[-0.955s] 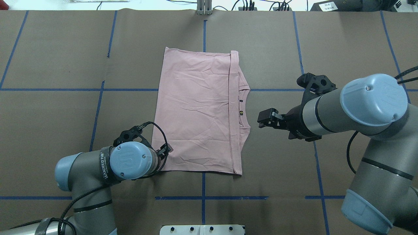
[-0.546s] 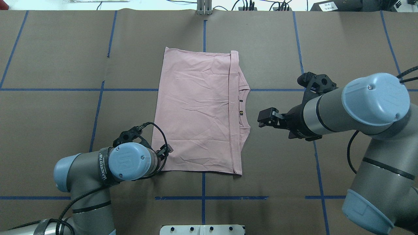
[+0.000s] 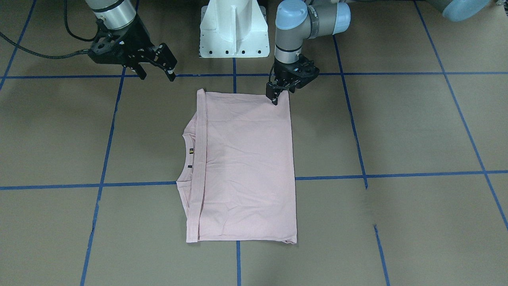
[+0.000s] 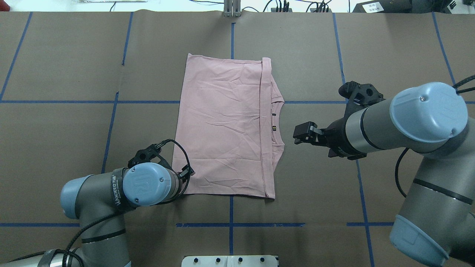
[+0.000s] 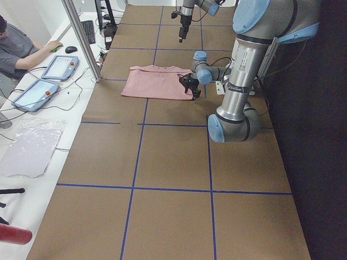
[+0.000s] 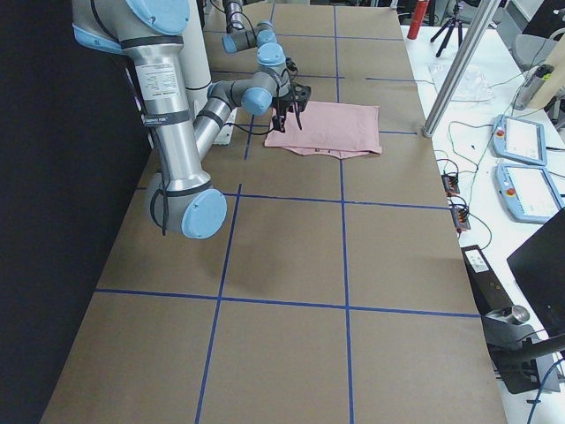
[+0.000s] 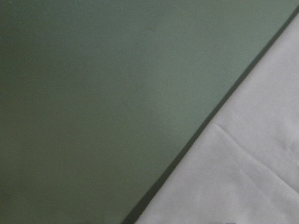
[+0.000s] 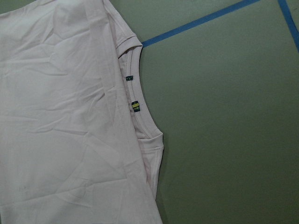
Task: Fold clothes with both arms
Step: 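Lower the left gripper to the shirt's near corner while the right gripper hovers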
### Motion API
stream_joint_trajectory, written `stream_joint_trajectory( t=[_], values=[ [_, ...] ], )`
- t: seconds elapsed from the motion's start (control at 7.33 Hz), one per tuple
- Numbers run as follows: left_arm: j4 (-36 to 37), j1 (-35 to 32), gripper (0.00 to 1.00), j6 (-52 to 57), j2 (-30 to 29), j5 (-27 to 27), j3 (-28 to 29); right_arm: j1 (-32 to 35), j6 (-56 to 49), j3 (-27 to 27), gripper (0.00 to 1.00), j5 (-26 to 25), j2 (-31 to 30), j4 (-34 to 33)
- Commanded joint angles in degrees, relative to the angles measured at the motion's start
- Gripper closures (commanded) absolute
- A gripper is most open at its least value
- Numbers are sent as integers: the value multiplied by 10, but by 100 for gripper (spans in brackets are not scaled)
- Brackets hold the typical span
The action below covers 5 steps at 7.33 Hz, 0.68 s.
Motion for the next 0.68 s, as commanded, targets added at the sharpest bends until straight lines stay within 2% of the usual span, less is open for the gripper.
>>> stream_joint_trajectory(
  t=[0.0,0.14,0.55],
  values=[
    [1,2,48,-5,0,0,0,0,0,0,0,0,-1,0],
    [2,3,59,-5,-1,0,0,0,0,0,0,0,-2,0],
    [4,3,76,-4,0,0,-9,0,1,1,0,0,-1,0]
  ],
)
